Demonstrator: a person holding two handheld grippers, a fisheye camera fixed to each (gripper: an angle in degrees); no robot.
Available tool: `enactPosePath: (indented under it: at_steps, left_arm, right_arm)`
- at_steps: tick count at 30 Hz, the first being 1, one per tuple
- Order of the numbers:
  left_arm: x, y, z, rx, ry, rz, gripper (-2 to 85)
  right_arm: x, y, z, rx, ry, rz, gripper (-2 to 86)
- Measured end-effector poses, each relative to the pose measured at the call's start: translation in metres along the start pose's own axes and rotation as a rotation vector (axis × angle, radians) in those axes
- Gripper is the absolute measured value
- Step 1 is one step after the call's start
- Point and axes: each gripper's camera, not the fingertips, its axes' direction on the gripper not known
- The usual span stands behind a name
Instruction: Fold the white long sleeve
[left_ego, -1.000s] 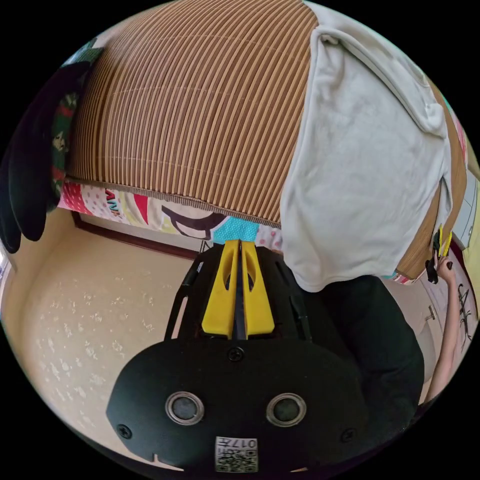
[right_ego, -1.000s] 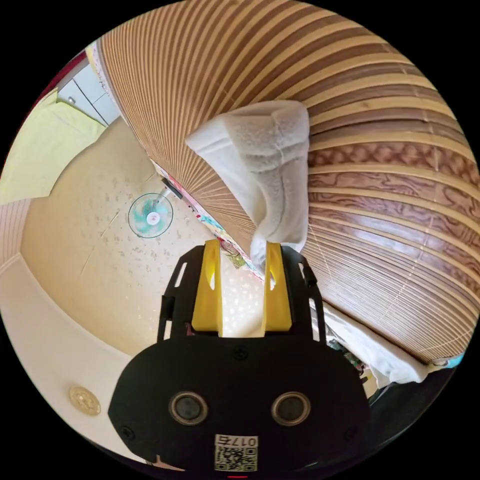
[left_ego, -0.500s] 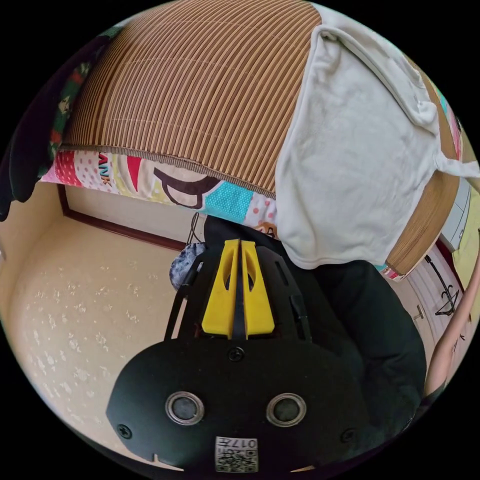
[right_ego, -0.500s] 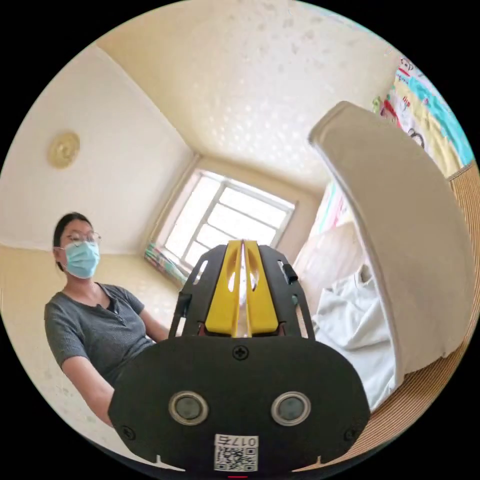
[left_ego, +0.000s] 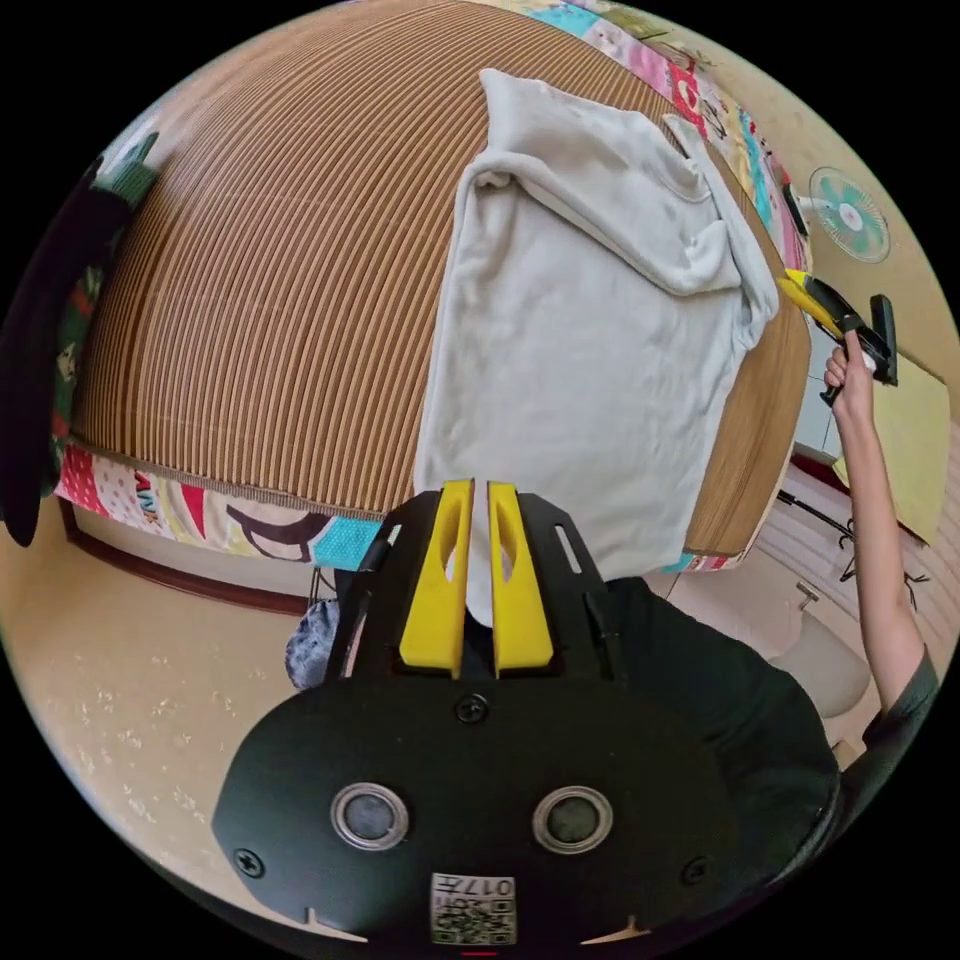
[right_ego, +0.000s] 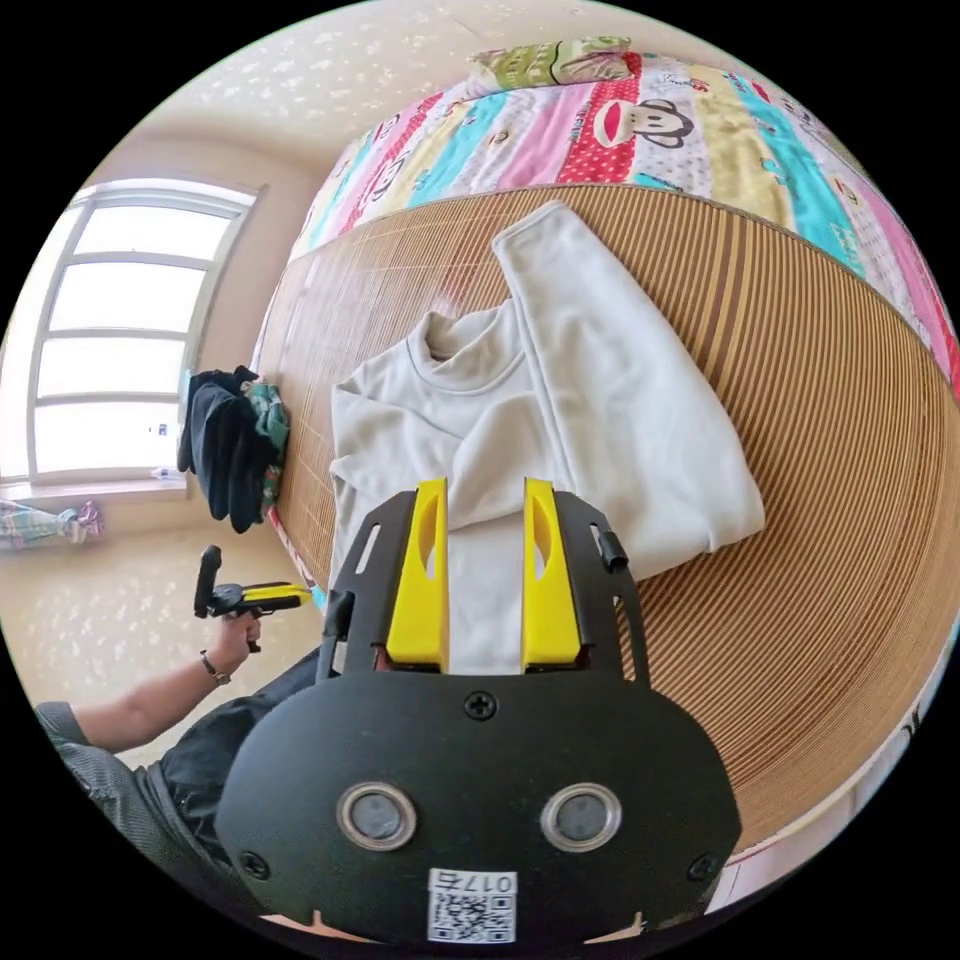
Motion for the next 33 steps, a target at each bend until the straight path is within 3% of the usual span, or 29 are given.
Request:
enactPosePath:
  at_steps: [2, 5, 10, 13, 15, 18, 20, 22, 25, 27, 31, 33]
  left_arm:
    - [-0.003, -0.033, -0.014, 0.113, 0.05, 0.02, 8.5]
    - [-0.013, -0.09, -0.034, 0.24, 0.054, 0.011, 11.0]
    - [-0.027, -0.18, -0.042, 0.361, -0.104, -0.033, 14.5]
    - [-0.038, -0.213, -0.023, 0.355, -0.138, -0.011, 12.5]
    - [-0.047, -0.218, -0.008, 0.345, -0.111, 0.045, 7.8]
    - [-0.085, -0.2, -0.012, 0.455, 0.092, 0.084, 4.2]
    - [-0.161, -0.176, -0.009, 0.604, 0.487, -0.038, 3.9]
    - [-0.213, -0.166, 0.013, 0.653, 0.742, -0.146, 3.9]
    - [-0.249, -0.154, 0.037, 0.685, 0.712, -0.223, 4.0]
    - [-0.258, -0.15, 0.044, 0.725, 0.747, -0.218, 4.1]
    - [-0.259, -0.152, 0.05, 0.739, 0.695, -0.238, 4.2]
    - [-0.26, -0.156, 0.051, 0.718, 0.676, -0.243, 4.1]
  right_arm:
    - [-0.002, -0.019, 0.017, -0.044, 0.033, -0.019, 9.9]
    - [-0.009, -0.038, 0.044, -0.077, 0.235, -0.02, 8.9]
    - [-0.004, -0.051, 0.095, -0.175, 0.533, -0.136, 4.7]
    - [0.013, -0.043, 0.087, -0.078, 0.511, -0.157, 3.5]
    - [0.041, -0.025, 0.059, 0.138, 0.438, -0.033, 3.0]
    - [0.104, 0.003, 0.043, 0.279, 0.205, 0.231, 3.0]
    - [0.14, 0.022, 0.042, 0.332, 0.1, 0.379, 3.3]
    - [0.16, 0.038, 0.04, 0.392, -0.003, 0.454, 3.9]
    - [0.141, 0.058, 0.025, 0.563, -0.004, 0.425, 6.6]
    - [0.095, 0.054, 0.021, 0.609, 0.1, 0.264, 9.2]
    - [0.032, 0.016, 0.059, 0.46, 0.146, -0.067, 9.8]
    - [0.026, -0.028, 0.12, 0.128, 0.194, -0.119, 7.9]
